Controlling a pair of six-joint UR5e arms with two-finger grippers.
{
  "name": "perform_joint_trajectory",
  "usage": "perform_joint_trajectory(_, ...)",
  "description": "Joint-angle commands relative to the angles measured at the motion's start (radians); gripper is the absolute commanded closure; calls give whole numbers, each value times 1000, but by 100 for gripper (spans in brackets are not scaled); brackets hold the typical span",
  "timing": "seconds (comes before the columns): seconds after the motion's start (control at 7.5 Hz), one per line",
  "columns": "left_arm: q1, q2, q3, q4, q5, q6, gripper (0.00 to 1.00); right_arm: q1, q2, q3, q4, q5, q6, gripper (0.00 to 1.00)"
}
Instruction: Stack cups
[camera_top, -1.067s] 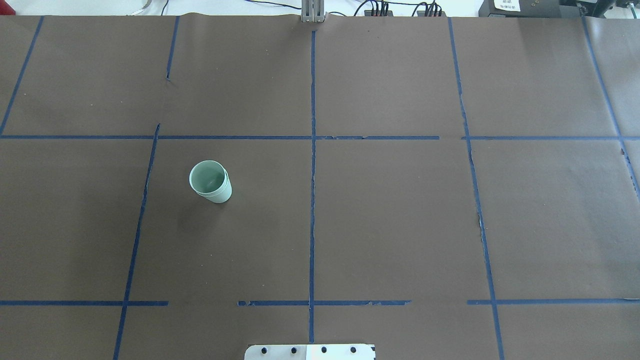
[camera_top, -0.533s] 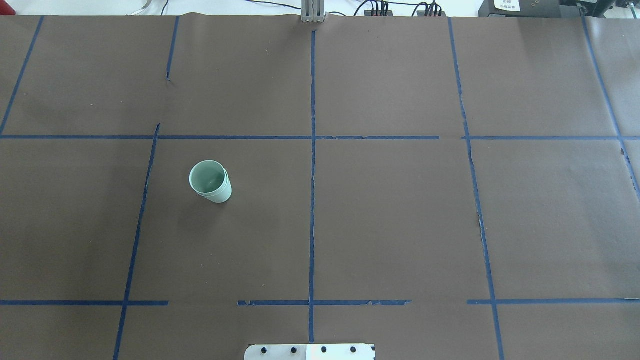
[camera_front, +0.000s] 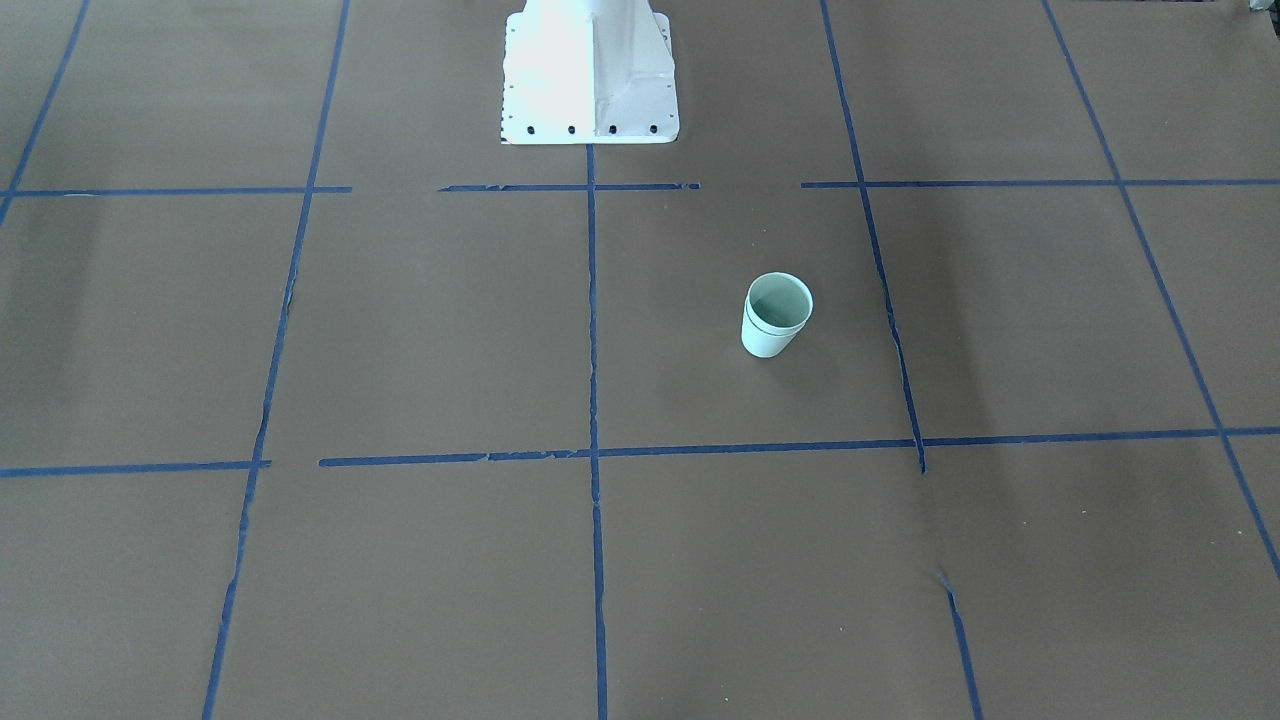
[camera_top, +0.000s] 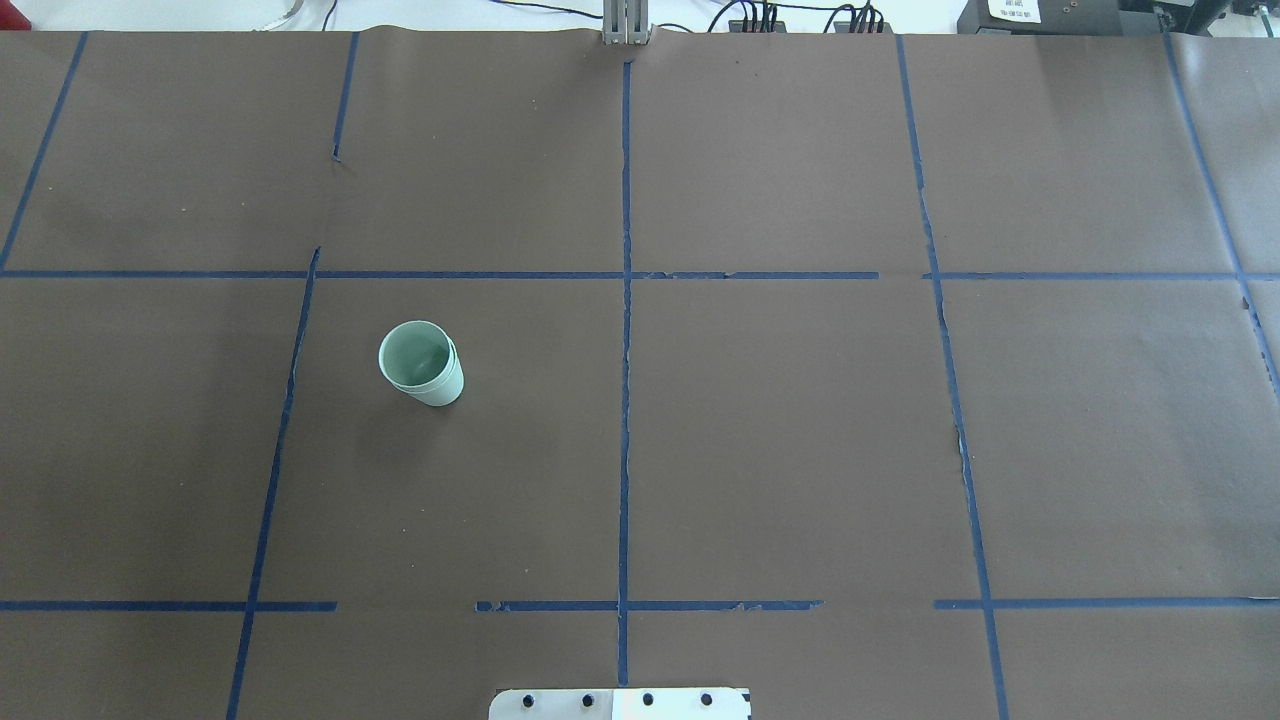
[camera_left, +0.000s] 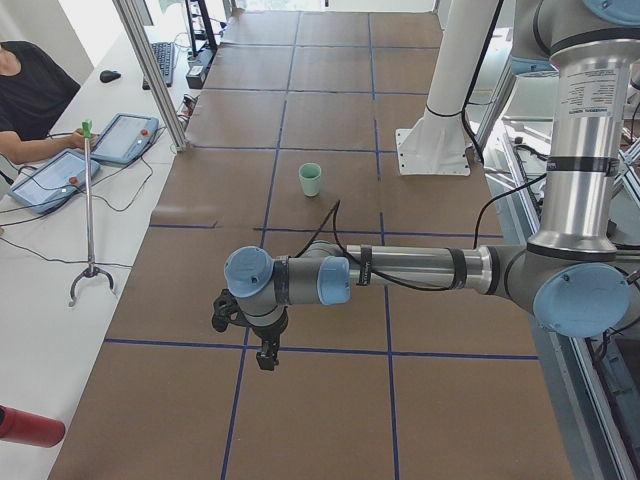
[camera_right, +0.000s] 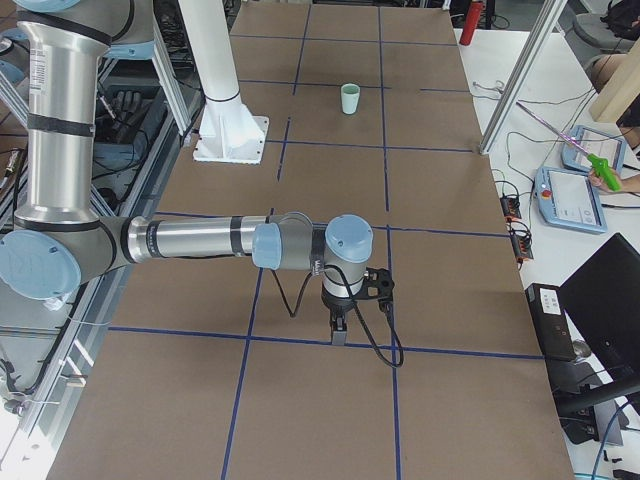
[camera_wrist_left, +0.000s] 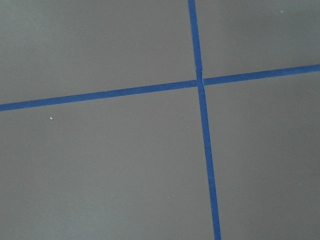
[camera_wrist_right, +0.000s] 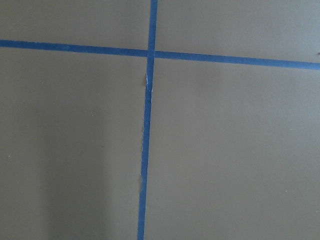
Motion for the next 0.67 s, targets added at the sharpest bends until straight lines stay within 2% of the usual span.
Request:
perform_joint_trajectory(0.0, 0, -8, -3, 2, 0, 1, 0, 0, 0, 0, 0, 0, 0, 0)
perform_joint_trajectory(0.53, 0, -10, -1, 1, 0, 7, 0, 0, 0, 0, 0, 0, 0, 0)
